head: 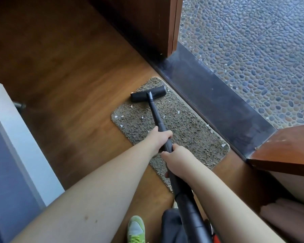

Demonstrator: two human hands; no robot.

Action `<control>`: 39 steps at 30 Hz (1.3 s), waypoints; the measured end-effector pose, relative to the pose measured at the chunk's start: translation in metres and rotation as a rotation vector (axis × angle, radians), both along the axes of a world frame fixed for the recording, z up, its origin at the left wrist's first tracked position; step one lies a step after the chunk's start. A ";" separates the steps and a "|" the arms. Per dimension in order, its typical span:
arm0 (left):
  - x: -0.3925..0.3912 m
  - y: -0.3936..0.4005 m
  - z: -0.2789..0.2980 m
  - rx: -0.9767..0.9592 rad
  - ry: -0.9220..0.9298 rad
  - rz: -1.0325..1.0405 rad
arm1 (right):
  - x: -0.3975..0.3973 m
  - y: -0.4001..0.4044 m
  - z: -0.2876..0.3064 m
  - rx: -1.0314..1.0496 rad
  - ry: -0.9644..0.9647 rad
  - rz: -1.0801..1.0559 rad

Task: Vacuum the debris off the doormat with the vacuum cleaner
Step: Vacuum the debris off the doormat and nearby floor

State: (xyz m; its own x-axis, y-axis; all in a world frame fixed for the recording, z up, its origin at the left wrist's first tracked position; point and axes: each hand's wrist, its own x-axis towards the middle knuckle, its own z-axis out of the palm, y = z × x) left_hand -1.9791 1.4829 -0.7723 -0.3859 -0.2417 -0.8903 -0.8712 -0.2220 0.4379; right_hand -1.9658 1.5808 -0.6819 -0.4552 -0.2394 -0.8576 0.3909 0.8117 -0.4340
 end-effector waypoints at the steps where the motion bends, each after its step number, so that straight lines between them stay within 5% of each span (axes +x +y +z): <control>1: 0.002 0.004 0.000 0.002 -0.001 -0.004 | 0.002 0.004 0.003 -0.004 -0.005 -0.010; 15: 0.056 0.050 -0.001 -0.012 -0.018 -0.059 | 0.051 0.048 0.037 0.006 0.006 -0.039; 21: 0.039 0.039 0.000 0.197 0.050 0.133 | 0.037 0.039 0.046 -0.061 -0.044 -0.144; 27: 0.010 0.026 0.002 0.192 0.044 0.082 | 0.018 0.026 0.039 -0.121 -0.132 -0.252; 35: 0.009 0.022 -0.004 0.236 0.035 0.113 | 0.015 0.007 0.024 0.229 0.019 0.153; 39: 0.014 0.018 -0.005 0.271 0.059 0.120 | 0.022 0.000 0.021 0.254 0.015 0.133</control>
State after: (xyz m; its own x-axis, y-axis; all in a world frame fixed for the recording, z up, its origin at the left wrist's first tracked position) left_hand -1.9647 1.5013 -0.7771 -0.4216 -0.0449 -0.9057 -0.8069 -0.4373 0.3972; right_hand -1.9436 1.5813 -0.6607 -0.4472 -0.0759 -0.8912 0.2691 0.9388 -0.2150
